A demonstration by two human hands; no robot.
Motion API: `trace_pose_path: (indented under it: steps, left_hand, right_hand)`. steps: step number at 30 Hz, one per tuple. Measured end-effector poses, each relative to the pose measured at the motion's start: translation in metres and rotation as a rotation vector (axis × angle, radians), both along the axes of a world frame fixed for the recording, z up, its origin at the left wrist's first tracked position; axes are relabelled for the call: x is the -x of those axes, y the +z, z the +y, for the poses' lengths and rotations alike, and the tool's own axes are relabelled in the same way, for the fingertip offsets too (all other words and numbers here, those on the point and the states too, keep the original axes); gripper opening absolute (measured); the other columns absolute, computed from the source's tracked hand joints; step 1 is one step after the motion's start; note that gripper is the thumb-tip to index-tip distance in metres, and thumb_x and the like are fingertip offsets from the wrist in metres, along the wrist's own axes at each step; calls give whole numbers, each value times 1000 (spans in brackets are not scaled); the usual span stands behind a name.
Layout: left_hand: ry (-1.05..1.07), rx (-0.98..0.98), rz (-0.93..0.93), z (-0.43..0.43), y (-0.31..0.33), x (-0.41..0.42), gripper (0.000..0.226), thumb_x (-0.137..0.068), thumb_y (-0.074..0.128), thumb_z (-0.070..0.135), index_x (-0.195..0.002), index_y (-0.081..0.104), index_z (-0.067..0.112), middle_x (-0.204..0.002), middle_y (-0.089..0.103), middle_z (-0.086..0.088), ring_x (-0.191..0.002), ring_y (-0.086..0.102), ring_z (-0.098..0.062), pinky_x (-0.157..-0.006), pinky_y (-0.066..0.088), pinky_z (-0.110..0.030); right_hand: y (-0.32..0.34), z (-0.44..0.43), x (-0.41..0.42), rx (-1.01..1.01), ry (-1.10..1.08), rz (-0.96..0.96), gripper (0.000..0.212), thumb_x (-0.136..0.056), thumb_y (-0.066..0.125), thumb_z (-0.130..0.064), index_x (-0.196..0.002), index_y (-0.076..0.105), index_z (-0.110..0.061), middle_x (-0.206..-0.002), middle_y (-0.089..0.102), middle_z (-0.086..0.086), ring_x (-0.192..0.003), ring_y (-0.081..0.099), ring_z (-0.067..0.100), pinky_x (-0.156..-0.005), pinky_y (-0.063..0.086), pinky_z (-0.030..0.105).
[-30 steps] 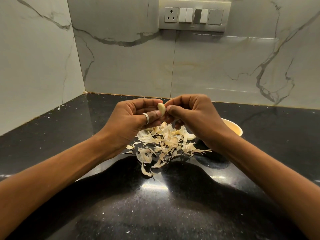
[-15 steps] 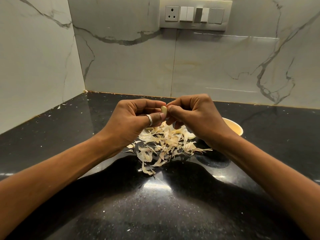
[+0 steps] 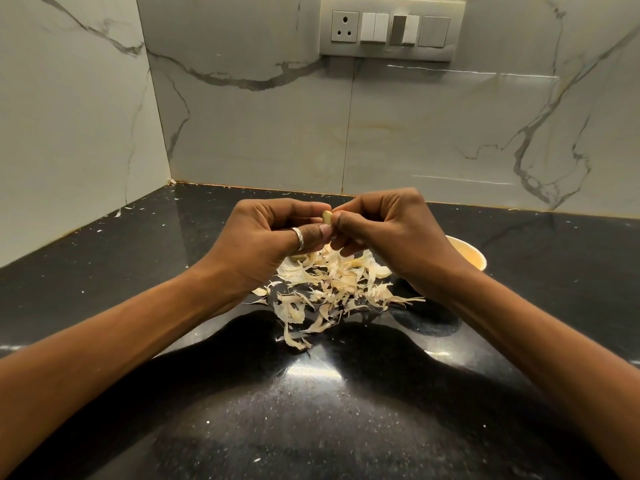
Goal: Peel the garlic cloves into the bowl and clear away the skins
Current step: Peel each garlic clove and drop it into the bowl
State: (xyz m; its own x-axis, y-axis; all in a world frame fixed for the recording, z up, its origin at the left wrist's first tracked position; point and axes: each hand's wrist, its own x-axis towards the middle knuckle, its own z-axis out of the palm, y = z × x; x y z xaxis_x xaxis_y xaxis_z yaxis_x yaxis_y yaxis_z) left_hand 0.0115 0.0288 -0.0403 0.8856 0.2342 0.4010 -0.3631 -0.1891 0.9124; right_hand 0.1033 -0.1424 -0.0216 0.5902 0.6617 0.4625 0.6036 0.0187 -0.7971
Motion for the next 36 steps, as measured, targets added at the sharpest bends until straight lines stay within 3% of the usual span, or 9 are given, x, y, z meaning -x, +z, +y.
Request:
trace_pose_path:
  steps: [4,10,16,21,26,32,36]
  left_hand:
    - [-20,46,7,-1,2,1,32,-73,74,12,-105,74,14,-100,77,-11,-96,74,-26,-77,60,-25]
    - [-33,106,24,-1,2,-1,27,-80,71,0,-105,72,9,-99,77,-13,-94,75,-24,-75,61,-25]
    - [-59,284,37,-4,5,-1,35,-69,71,7,-104,69,5,-94,78,-11,-88,76,-22,-71,60,-23]
    - [-63,321,52,-3,8,-1,34,-74,70,5,-108,69,8,-95,76,-10,-91,75,-23,-73,61,-25]
    - [-47,298,58,-2,8,0,26,-90,61,-6,-107,70,12,-90,77,-8,-87,75,-20,-71,60,-24]
    - [-71,328,54,-2,10,0,32,-72,70,6,-103,72,11,-93,77,-9,-87,75,-19,-69,61,-23]
    - [-83,357,45,0,10,-1,34,-70,70,5,-103,72,9,-95,77,-10,-87,75,-19,-71,61,-23]
  right_hand:
    - [1,-1,0,-17,23,48,10,-96,63,-6,-93,73,-5,-77,74,8,-65,70,11,-61,55,17]
    - [1,0,-1,-28,15,61,10,-96,63,-4,-96,72,-3,-78,74,9,-65,70,12,-61,56,18]
    - [0,1,-3,-50,40,106,13,-96,60,1,-103,71,0,-81,74,9,-69,71,13,-65,57,19]
    - [-2,4,-4,-47,23,-43,29,-90,72,-7,-118,67,-3,-89,75,9,-78,75,18,-67,60,24]
    - [-4,5,-7,-13,13,-203,30,-89,74,-6,-118,68,-7,-88,73,7,-78,74,18,-70,62,29]
    - [0,3,-9,0,-23,-303,25,-86,77,-13,-110,69,-11,-90,72,5,-77,74,16,-71,64,34]
    - [-1,4,-11,-14,-50,-344,22,-86,77,-12,-108,71,-10,-90,74,3,-78,74,14,-72,64,31]
